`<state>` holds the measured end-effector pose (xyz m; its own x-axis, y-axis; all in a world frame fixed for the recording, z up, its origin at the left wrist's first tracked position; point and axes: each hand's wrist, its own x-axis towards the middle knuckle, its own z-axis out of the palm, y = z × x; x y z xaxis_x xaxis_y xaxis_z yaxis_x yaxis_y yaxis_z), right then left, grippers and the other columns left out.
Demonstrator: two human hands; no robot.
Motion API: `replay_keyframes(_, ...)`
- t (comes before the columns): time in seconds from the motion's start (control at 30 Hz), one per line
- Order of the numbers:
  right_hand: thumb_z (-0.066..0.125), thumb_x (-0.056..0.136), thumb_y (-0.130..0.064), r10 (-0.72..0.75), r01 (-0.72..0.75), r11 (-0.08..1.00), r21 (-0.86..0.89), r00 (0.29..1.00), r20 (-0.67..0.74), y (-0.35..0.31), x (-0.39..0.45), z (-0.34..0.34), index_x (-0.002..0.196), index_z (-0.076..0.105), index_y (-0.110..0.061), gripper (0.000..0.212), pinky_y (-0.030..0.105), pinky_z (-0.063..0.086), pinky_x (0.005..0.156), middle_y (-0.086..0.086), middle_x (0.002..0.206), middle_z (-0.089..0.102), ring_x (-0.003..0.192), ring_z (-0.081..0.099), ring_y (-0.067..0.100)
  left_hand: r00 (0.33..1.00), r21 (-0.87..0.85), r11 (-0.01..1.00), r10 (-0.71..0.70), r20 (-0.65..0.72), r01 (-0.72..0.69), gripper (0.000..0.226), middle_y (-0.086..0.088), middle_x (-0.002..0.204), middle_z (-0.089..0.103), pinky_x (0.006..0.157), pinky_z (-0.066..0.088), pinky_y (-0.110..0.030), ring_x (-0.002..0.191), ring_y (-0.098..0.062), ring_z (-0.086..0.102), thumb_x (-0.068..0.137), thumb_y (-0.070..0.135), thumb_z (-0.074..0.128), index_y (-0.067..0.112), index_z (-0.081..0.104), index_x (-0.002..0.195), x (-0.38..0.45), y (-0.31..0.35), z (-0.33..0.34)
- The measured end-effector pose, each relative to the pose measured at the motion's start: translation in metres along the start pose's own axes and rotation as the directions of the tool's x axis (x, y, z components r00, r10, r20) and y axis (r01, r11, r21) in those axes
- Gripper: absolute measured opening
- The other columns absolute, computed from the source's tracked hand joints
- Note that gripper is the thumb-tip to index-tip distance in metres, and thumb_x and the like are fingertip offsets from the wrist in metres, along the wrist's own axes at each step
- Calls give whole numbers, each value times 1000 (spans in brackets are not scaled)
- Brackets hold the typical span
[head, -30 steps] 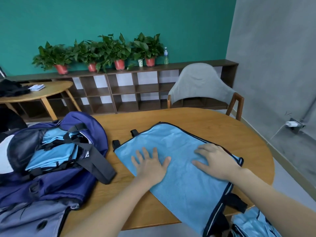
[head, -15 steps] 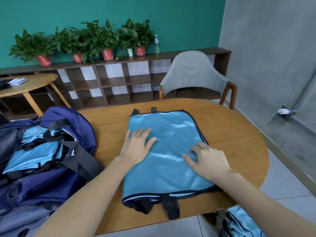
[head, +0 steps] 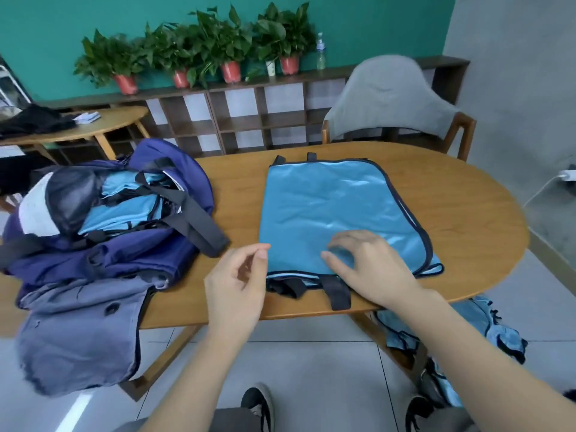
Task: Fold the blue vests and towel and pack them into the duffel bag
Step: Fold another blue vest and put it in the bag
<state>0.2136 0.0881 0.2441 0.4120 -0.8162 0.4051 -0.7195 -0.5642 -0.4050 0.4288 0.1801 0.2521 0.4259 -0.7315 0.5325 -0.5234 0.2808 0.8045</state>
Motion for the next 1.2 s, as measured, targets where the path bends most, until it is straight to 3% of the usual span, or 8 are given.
replay_keyframes(0.17,59,101,-37,-107,103,991,81,993,49,-15,-13,5,106,76,-15,28,31,47,98,-4,113,72,111,62,19,992,210,972,86,94,-104,29,11,56,50,58,35,-13,57,-7,51,91,47,62,26,68,73,-44,1,-2)
replay_keyframes(0.4,53,103,-39,-115,108,991,83,990,86,-15,-17,6,112,75,-17,33,33,46,101,-6,119,71,116,61,17,917,210,961,-243,317,182,27,12,56,64,62,41,-10,56,-1,60,83,49,76,34,71,106,-62,11,8)
replay_keyframes(0.5,42,103,-51,-103,96,994,59,984,146,-16,-17,4,120,73,-20,47,31,42,106,-4,128,68,124,57,17,845,56,927,-363,393,372,18,0,54,64,48,43,-24,40,-12,53,86,38,77,25,69,94,-61,19,9)
replay_keyframes(0.57,32,102,-59,-91,86,996,36,981,174,-16,-15,4,126,71,-25,57,33,39,110,-5,136,64,131,52,16,848,38,907,-405,342,419,24,0,50,59,42,39,-24,37,-18,51,85,37,79,19,63,79,-60,17,3)
replay_keyframes(0.73,38,105,-50,-79,78,997,13,981,177,-14,-14,5,130,68,-28,45,28,33,111,-9,141,59,136,47,11,941,224,932,-318,120,286,50,1,52,57,50,40,-26,46,-10,50,79,62,72,20,51,64,-61,4,-27)
replay_keyframes(0.93,46,104,-44,-80,74,995,61,990,113,-13,-17,8,125,71,-24,38,16,31,107,-7,135,64,132,52,9,923,281,892,-381,47,354,58,11,46,47,54,32,-31,50,-9,44,88,66,56,21,45,52,-62,3,-41)
replay_keyframes(1.1,47,104,-41,-102,93,989,117,991,81,-13,-20,7,110,75,-19,36,24,44,103,-9,122,70,120,59,9,983,356,916,-169,-73,184,26,8,52,51,57,45,-31,55,-9,54,87,57,64,33,63,78,-48,8,-43)
replay_keyframes(1.2,52,104,-38,-99,89,982,167,994,51,-12,-23,4,106,75,-19,30,24,45,99,-14,116,70,114,59,6,998,334,941,58,22,-61,5,12,73,56,65,44,-18,69,-5,57,88,35,73,35,71,93,-22,6,-35)
